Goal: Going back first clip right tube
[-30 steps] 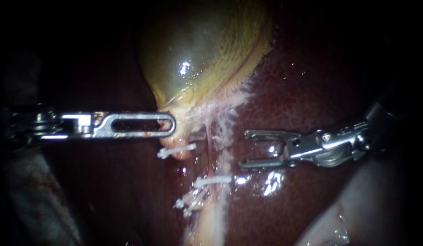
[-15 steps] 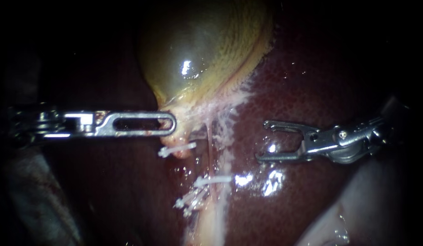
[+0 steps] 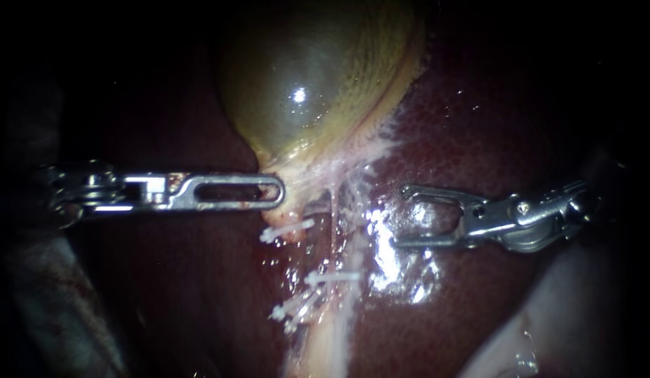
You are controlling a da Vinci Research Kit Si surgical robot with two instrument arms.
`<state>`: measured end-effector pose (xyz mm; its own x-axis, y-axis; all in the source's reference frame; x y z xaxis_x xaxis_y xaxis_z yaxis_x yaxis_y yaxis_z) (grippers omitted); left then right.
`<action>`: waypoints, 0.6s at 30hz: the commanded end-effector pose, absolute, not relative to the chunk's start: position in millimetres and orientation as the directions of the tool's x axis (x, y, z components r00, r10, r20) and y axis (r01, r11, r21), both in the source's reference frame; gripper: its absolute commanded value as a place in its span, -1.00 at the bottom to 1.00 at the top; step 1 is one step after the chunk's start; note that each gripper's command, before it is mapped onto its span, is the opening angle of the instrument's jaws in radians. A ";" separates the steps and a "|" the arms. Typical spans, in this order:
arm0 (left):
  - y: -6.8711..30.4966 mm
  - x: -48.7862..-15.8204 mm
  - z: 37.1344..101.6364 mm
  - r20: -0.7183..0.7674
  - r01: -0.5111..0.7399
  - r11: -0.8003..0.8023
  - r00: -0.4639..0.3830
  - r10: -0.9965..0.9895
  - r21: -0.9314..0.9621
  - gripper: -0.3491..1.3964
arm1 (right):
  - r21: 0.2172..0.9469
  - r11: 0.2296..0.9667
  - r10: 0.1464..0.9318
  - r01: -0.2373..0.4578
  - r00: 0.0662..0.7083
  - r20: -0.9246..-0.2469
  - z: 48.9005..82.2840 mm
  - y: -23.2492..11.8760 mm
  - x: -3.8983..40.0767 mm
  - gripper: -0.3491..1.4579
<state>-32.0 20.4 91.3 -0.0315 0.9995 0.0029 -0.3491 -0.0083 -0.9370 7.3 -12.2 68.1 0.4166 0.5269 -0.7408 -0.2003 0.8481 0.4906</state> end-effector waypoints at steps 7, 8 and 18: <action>20.2 -32.7 92.4 -0.003 -0.352 -0.012 -0.027 1.000 -0.936 -1.00 | 0.491 0.848 0.527 -0.200 0.417 -0.741 68.1 -12.2 7.4 0.03; 20.2 -32.7 92.5 -0.003 -0.352 -0.013 -0.027 1.000 -0.936 -1.00 | 0.491 0.848 0.527 -0.200 0.417 -0.741 68.1 -12.2 7.4 0.03; 20.3 -32.7 92.7 -0.003 -0.352 -0.013 -0.027 1.000 -0.936 -1.00 | 0.491 0.848 0.527 -0.200 0.417 -0.741 68.1 -12.2 7.5 0.03</action>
